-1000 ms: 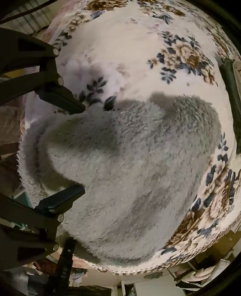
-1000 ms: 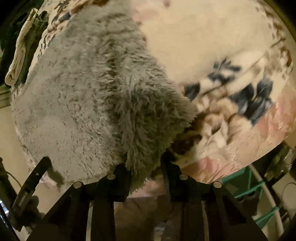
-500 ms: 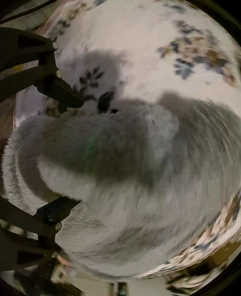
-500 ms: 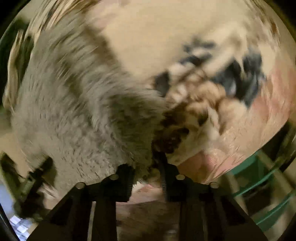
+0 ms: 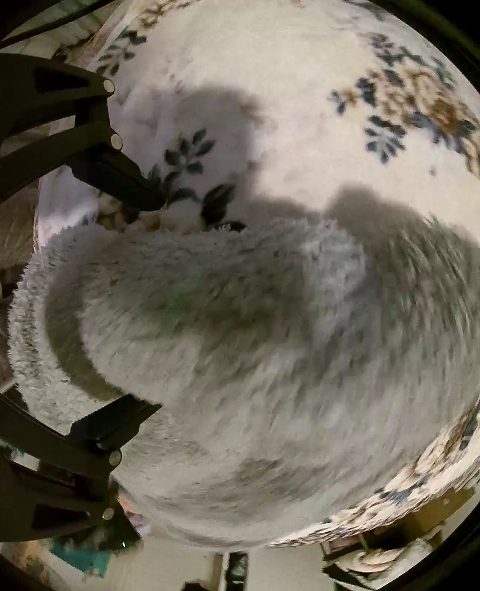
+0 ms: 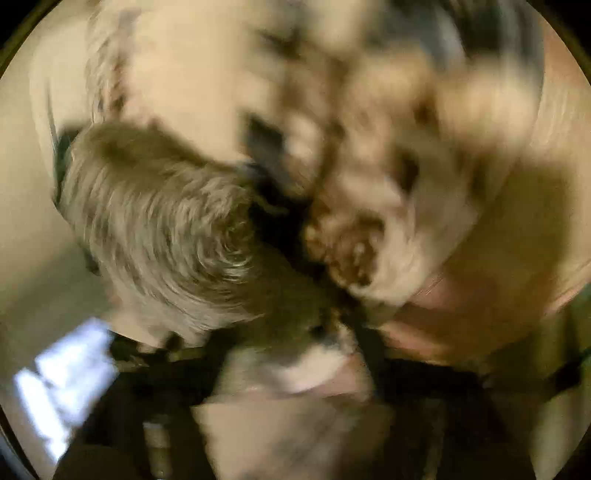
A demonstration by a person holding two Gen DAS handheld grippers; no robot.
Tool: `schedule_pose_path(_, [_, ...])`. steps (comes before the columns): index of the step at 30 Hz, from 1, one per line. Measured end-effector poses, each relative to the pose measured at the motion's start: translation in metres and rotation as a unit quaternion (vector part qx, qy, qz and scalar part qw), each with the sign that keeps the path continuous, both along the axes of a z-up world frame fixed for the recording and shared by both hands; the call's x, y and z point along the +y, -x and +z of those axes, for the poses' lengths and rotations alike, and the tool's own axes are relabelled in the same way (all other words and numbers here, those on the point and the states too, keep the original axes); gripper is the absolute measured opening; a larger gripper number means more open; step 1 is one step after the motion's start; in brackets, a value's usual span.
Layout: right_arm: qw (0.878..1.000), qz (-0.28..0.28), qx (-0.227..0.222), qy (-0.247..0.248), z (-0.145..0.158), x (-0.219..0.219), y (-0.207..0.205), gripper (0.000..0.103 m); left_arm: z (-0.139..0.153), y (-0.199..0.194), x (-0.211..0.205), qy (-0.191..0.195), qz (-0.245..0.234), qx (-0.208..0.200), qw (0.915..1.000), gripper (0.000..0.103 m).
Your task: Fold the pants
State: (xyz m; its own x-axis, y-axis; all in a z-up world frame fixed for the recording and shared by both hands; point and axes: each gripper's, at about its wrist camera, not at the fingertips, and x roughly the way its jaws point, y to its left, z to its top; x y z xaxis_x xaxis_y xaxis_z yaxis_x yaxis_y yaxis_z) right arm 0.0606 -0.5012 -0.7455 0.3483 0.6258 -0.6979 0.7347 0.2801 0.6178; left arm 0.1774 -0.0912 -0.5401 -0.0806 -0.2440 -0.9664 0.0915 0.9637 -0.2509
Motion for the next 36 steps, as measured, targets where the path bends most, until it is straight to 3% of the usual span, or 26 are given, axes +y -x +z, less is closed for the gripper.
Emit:
schedule_pose_path(3, [0.991, 0.072, -0.030, 0.109, 0.046, 0.010, -0.031, 0.080, 0.013, 0.007, -0.007, -0.017, -0.020, -0.021, 0.9994, 0.099])
schedule_pose_path(6, [0.972, 0.127, -0.031, 0.194, 0.058, 0.024, -0.065, 0.080, 0.020, 0.019, -0.016, -0.024, -0.029, -0.030, 0.9988, 0.099])
schedule_pose_path(7, [0.967, 0.136, -0.032, 0.214, 0.058, 0.032, -0.080, 0.065, 0.020, 0.022, -0.019, -0.026, -0.031, -0.029, 0.9987, 0.099])
schedule_pose_path(8, [0.966, 0.135, -0.041, 0.217, 0.055, 0.024, -0.093, 0.012, 0.020, 0.024, -0.022, -0.025, -0.032, -0.027, 0.9988, 0.099])
schedule_pose_path(9, [0.972, 0.124, -0.055, 0.191, 0.052, 0.020, -0.101, 0.010, 0.019, 0.026, -0.023, -0.025, -0.032, -0.023, 0.9989, 0.099])
schedule_pose_path(11, [0.989, 0.057, -0.109, 0.087, 0.042, 0.014, -0.102, 0.010, 0.015, 0.027, -0.023, -0.021, -0.023, -0.013, 0.9994, 0.099])
schedule_pose_path(13, [0.982, -0.015, -0.188, -0.031, 0.039, 0.009, -0.092, 0.009, 0.012, 0.029, -0.024, -0.015, -0.011, -0.006, 0.9998, 0.099])
schedule_pose_path(15, [0.968, -0.091, -0.199, -0.123, 0.013, 0.003, -0.074, 0.009, 0.008, 0.029, -0.019, -0.006, 0.002, 0.000, 1.0000, 0.099])
schedule_pose_path(16, [0.966, -0.130, -0.165, -0.148, -0.009, -0.001, -0.062, 0.009, 0.006, 0.029, -0.017, -0.002, 0.008, 0.004, 1.0000, 0.099])
schedule_pose_path(18, [0.973, -0.168, -0.062, -0.143, -0.051, -0.008, -0.037, 0.012, 0.002, 0.029, -0.014, 0.012, 0.017, 0.013, 0.9997, 0.099])
schedule_pose_path(19, [0.979, -0.156, -0.034, -0.130, -0.054, -0.009, -0.036, 0.038, 0.002, 0.029, -0.015, 0.017, 0.019, 0.016, 0.9996, 0.099])
schedule_pose_path(20, [0.986, -0.127, -0.015, -0.104, -0.048, -0.007, -0.037, 0.074, 0.005, 0.030, -0.017, 0.016, 0.016, 0.015, 0.9996, 0.099])
schedule_pose_path(21, [0.995, -0.083, -0.003, -0.063, -0.033, -0.007, -0.048, 0.083, 0.009, 0.031, -0.020, 0.015, 0.010, 0.011, 0.9998, 0.099])
schedule_pose_path(24, [0.999, 0.006, -0.016, 0.036, 0.024, -0.008, -0.080, 0.084, 0.032, 0.033, -0.025, 0.028, -0.004, -0.004, 0.9996, 0.099])
schedule_pose_path(27, [0.987, 0.073, -0.047, 0.137, 0.076, -0.016, -0.102, 0.084, 0.056, 0.025, -0.024, 0.052, -0.003, -0.034, 0.9981, 0.099])
schedule_pose_path(29, [0.978, 0.110, -0.067, 0.163, 0.093, -0.026, -0.132, 0.084, 0.073, 0.001, -0.021, 0.062, 0.007, -0.058, 0.9963, 0.099])
schedule_pose_path(31, [0.971, 0.137, -0.076, 0.178, 0.093, -0.036, -0.161, 0.084, 0.073, -0.029, -0.014, 0.068, 0.025, -0.075, 0.9946, 0.099])
schedule_pose_path(34, [0.973, 0.167, -0.076, 0.142, 0.060, -0.057, -0.193, 0.084, 0.048, -0.078, -0.004, 0.052, 0.031, -0.076, 0.9953, 0.099])
schedule_pose_path(36, [0.974, 0.173, -0.091, 0.114, 0.041, -0.055, -0.211, 0.054, 0.020, -0.105, 0.003, 0.067, 0.043, -0.044, 0.9958, 0.098])
